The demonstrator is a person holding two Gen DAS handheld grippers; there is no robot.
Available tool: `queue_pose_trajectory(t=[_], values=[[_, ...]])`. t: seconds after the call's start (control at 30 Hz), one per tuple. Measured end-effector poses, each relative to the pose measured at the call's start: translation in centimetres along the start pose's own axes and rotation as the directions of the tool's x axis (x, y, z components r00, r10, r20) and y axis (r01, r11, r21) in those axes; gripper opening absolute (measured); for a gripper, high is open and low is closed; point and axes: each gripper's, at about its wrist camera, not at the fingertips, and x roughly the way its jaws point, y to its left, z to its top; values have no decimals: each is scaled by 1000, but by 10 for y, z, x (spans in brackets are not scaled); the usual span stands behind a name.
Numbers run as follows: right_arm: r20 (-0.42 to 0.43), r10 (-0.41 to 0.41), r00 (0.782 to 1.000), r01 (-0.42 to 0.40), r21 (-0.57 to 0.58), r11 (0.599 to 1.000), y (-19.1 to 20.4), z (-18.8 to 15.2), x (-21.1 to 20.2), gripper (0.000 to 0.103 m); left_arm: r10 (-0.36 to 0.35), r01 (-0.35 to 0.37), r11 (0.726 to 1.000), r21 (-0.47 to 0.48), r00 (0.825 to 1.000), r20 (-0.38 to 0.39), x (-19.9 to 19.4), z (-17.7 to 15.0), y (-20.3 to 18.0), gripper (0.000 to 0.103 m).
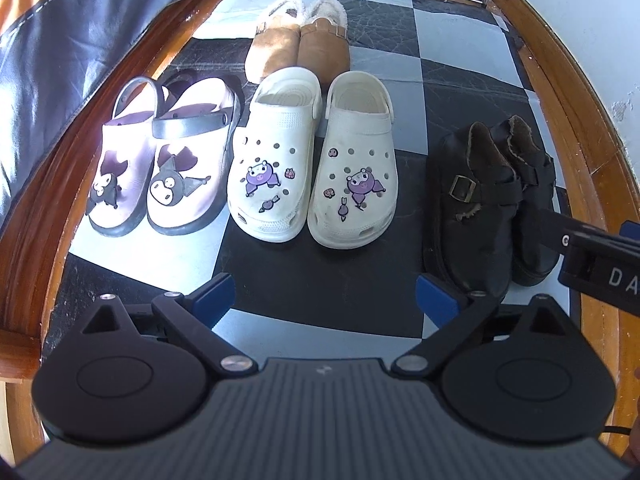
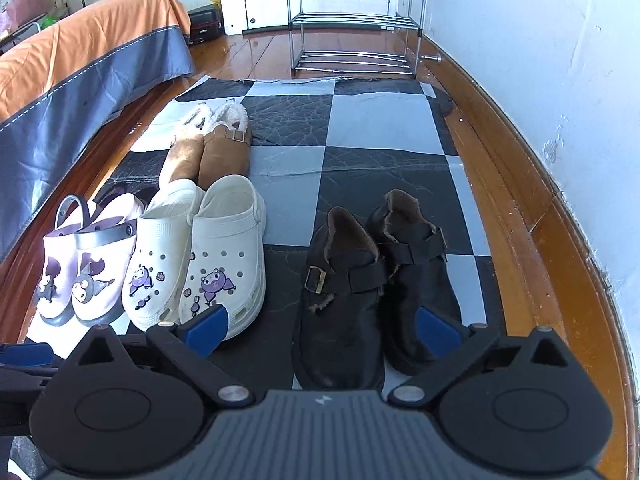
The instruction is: Organize scattered shoes
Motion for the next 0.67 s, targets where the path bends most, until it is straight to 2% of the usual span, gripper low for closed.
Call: queue_pose_trajectory(t=[0.67], values=[[-22, -11, 1000, 11, -18, 1000, 6, -4, 3, 101, 1, -1, 1000, 25, 1000, 5, -4, -1, -3, 99]])
